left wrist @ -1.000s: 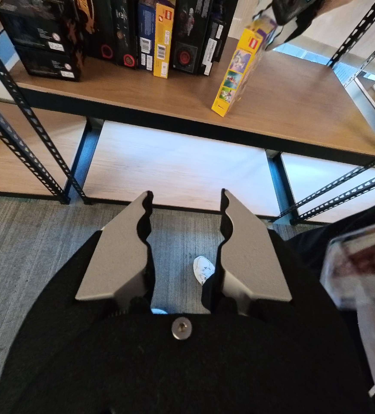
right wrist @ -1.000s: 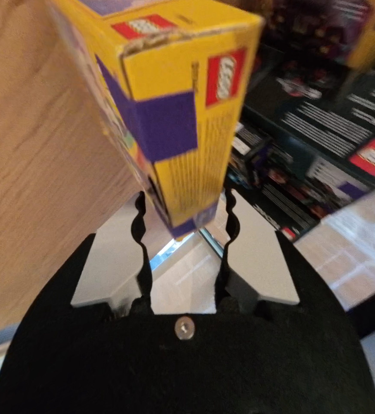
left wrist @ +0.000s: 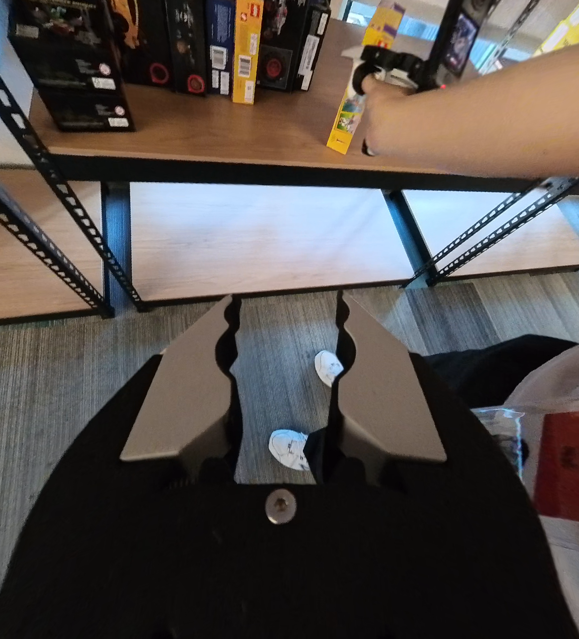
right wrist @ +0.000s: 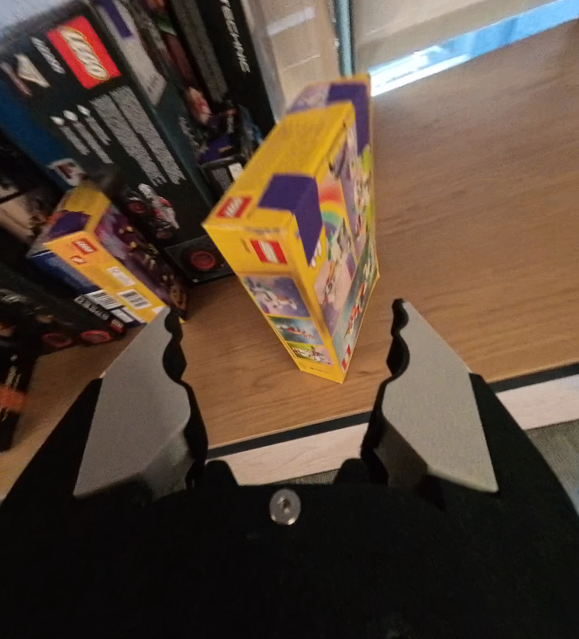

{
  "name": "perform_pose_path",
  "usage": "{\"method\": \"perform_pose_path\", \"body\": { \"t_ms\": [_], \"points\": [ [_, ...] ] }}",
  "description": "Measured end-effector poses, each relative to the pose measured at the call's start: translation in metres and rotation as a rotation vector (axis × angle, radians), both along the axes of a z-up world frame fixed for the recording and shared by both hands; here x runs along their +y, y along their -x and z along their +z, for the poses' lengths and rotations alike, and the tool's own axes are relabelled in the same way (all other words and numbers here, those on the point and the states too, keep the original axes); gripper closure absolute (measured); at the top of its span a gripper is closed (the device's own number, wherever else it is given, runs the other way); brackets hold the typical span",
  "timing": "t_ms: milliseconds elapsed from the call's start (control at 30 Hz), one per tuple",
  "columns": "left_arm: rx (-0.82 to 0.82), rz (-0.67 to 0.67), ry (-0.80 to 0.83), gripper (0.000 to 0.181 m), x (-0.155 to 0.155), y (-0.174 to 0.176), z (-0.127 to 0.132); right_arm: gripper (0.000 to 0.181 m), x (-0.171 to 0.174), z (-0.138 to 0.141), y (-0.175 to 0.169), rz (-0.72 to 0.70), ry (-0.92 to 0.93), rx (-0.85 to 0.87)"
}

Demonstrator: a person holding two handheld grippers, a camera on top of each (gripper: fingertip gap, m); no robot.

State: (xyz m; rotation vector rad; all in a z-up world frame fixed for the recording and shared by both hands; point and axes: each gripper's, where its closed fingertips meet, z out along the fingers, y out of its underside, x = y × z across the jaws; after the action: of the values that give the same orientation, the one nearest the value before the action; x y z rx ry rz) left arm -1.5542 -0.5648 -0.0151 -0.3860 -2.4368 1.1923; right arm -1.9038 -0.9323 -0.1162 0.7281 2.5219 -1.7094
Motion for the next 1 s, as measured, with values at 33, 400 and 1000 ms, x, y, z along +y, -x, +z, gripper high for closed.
{"method": "perform_pose_path", "body": {
  "t_ms": [33,400,1000],
  "points": [
    [-0.005,0.005,-0.013,0.127,0.005,-0.003,-0.001,0.066,-0.001,-0.013,0.002,-0.037,0.001,-0.018],
    [0.026,0.121,-0.165,0.130,0.058,-0.019,-0.046,0.114,-0.035,-0.071,0.027,0.028,-0.116,0.064],
    [0.248,0.291,-0.110,0.125,-0.028,0.024,-0.130,0.121,-0.136,-0.071,0.131,0.499,-0.031,0.123]
  ]
}}
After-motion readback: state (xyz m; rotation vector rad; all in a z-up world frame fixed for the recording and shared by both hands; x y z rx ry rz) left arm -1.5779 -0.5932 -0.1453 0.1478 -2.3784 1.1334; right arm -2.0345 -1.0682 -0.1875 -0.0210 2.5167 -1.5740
